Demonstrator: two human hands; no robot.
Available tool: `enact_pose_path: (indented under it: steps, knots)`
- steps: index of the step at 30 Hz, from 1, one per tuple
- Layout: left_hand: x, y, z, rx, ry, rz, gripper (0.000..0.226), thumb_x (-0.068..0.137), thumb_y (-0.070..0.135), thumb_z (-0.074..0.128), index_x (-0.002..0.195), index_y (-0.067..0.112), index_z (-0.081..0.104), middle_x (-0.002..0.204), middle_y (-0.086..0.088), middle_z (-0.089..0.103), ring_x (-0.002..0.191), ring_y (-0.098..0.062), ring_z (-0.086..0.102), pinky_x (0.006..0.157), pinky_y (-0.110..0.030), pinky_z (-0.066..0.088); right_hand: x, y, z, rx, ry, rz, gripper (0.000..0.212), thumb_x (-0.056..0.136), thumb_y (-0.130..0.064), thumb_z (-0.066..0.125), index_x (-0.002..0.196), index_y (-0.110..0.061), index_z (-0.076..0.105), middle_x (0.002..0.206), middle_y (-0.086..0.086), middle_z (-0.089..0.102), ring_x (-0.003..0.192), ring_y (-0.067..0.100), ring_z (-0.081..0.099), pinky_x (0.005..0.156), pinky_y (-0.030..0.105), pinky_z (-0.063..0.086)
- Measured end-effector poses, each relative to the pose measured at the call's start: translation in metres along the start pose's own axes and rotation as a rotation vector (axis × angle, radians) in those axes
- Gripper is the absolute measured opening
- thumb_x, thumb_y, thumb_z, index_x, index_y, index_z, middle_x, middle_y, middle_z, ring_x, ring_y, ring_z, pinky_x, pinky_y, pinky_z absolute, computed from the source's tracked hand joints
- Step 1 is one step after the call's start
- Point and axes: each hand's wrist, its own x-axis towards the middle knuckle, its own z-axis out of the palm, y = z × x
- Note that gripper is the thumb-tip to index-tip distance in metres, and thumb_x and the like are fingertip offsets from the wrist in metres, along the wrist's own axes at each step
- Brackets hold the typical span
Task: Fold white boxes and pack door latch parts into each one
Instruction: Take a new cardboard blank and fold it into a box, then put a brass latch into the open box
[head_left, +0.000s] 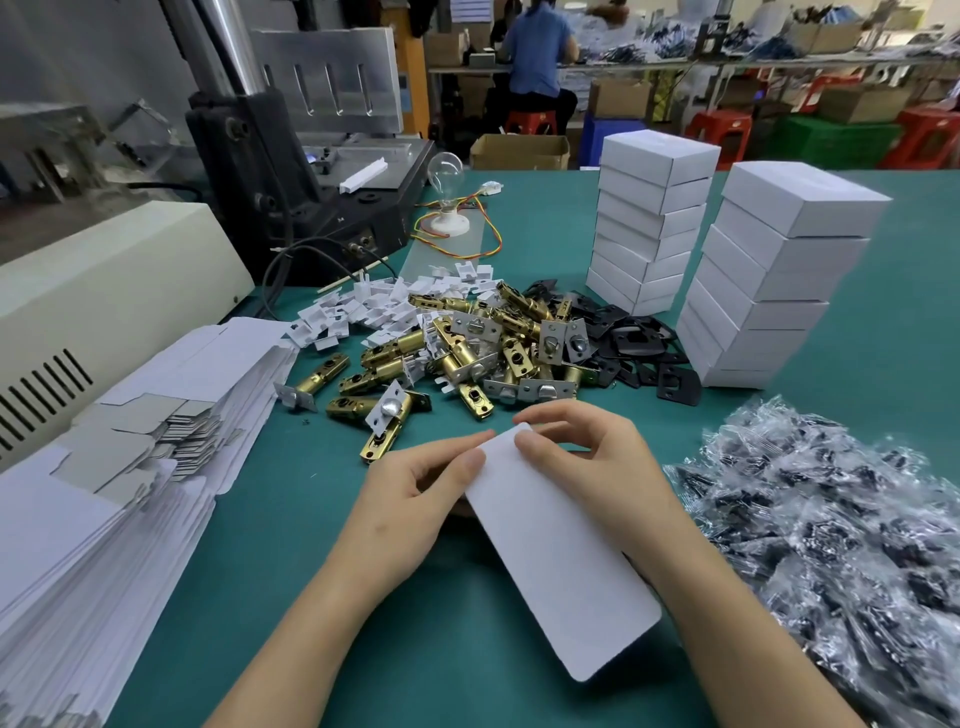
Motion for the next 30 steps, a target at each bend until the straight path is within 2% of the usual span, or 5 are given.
enact_pose_path:
  steps: [8, 15, 22, 26, 30]
  knots:
    - [0.002, 0.007, -0.003, -0.249, 0.003, -0.118, 0.027, 0.103, 0.029, 0.059, 0.108, 0.026, 0.085, 0.111, 0.0, 0.081, 0.096, -0.014, 0.078, 0.074, -0.022, 0.06, 0.002, -0.007, -0.007, 0.227, -0.119, 0.112, 0.03, 0.107, -0.025, 0.05, 0.108, -0.039, 0.077, 0.115, -0.018, 0.074, 0.085, 0.009, 0.072, 0.062, 0.018, 0.053]
    - [0.004, 0.009, -0.008, -0.299, 0.155, -0.224, 0.038, 0.107, 0.028, 0.058, 0.084, 0.013, 0.084, 0.078, -0.008, 0.077, 0.064, -0.013, 0.07, 0.056, -0.019, 0.052, -0.001, -0.004, -0.008, -0.14, -0.221, -0.314, 0.052, 0.083, -0.019, 0.085, 0.128, -0.036, 0.065, 0.148, -0.022, 0.052, 0.137, 0.003, 0.05, 0.098, 0.028, 0.049]
    - [0.003, 0.01, -0.005, -0.062, 0.135, 0.127, 0.038, 0.104, 0.063, 0.042, 0.106, 0.05, 0.078, 0.11, 0.012, 0.08, 0.099, -0.007, 0.074, 0.079, -0.018, 0.057, 0.003, -0.001, -0.008, -0.118, -0.026, -0.206, 0.024, 0.079, -0.033, 0.086, 0.096, -0.026, 0.071, 0.094, -0.01, 0.076, 0.091, 0.01, 0.07, 0.079, 0.047, 0.057]
    - [0.001, 0.004, -0.006, -0.078, 0.001, 0.169, 0.046, 0.073, 0.056, 0.082, 0.116, 0.057, 0.068, 0.122, 0.014, 0.076, 0.112, -0.009, 0.073, 0.088, -0.023, 0.059, 0.002, 0.005, -0.005, -0.11, -0.132, -0.166, 0.023, 0.08, -0.034, 0.086, 0.093, -0.025, 0.07, 0.09, -0.008, 0.077, 0.087, 0.011, 0.073, 0.076, 0.034, 0.059]
    - [0.002, -0.003, -0.007, -0.126, 0.001, 0.109, 0.061, 0.064, 0.049, 0.09, 0.12, 0.031, 0.073, 0.116, 0.002, 0.079, 0.108, -0.02, 0.075, 0.083, -0.032, 0.063, 0.002, 0.001, -0.007, -0.037, -0.157, -0.154, 0.033, 0.083, -0.058, 0.063, 0.097, -0.029, 0.072, 0.095, -0.005, 0.076, 0.09, 0.012, 0.071, 0.077, 0.036, 0.055]
